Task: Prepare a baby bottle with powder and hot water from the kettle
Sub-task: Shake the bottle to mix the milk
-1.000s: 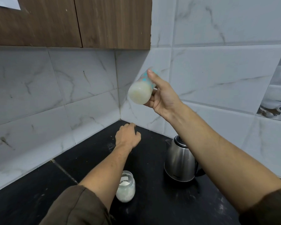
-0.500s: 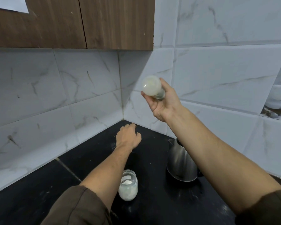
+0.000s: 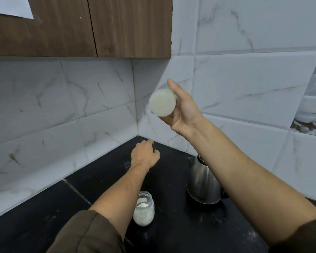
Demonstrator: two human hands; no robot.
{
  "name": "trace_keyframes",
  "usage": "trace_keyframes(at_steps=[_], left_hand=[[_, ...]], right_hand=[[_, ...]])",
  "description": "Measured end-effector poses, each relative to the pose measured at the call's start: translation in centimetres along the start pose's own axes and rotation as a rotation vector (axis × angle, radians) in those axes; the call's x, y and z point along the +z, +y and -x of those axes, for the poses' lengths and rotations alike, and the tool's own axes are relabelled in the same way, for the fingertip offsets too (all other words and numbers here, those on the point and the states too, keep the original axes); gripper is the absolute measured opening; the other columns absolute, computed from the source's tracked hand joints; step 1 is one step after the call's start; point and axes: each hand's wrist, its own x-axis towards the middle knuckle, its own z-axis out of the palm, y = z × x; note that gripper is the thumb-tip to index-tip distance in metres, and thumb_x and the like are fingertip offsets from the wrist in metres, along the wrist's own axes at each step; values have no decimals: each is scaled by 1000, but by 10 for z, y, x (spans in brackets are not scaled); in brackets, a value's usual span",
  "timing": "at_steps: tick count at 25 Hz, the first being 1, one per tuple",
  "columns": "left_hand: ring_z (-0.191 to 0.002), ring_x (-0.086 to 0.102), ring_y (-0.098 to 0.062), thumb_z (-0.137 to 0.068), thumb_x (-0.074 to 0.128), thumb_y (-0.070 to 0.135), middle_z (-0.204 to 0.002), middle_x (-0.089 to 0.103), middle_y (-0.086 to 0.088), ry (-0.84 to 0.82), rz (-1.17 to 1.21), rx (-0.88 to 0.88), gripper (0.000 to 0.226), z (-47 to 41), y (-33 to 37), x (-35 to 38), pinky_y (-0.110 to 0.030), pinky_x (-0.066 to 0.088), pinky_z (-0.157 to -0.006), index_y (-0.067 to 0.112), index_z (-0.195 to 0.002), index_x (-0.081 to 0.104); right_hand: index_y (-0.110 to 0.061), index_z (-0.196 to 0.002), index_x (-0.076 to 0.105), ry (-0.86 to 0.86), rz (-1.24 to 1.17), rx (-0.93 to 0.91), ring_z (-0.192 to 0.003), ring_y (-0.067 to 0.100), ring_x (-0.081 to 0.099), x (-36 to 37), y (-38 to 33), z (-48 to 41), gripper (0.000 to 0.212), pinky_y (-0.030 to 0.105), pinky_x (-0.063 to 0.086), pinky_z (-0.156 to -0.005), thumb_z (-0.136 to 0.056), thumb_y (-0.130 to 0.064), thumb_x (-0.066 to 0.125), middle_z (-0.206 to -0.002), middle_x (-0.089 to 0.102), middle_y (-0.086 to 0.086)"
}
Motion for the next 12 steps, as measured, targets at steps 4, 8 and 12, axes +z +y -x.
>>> trace_keyframes(at_steps=[4, 8, 12], left_hand=[[-125, 57, -24, -98, 58, 32, -137, 62, -3, 5, 6, 4, 48, 2, 0, -4, -43, 54, -97, 18, -144, 56], [-126, 56, -24, -99, 58, 33, -138, 61, -3, -7, 2, 1, 49, 4, -2, -5, -44, 54, -99, 18, -145, 54], [-126, 56, -25, -99, 56, 33, -137, 61, -4, -12, -1, -8, 49, 7, -7, -5, -45, 53, -99, 18, -145, 54]], right_hand=[[-19, -124, 60, 47, -62, -81, -89, 28, 78, -4, -3, -2, 44, 41, 67, -75, -93, -46, 75, -108, 75, 17], [-21, -136, 55, -39, 255, -245, -86, 22, 75, -19, 4, -5, 47, 34, 61, -65, -96, -39, 72, -116, 70, 8], [-25, -145, 50, 132, -23, -369, -86, 23, 76, -23, 9, -11, 61, 38, 61, -68, -92, -39, 77, -111, 70, 5]])
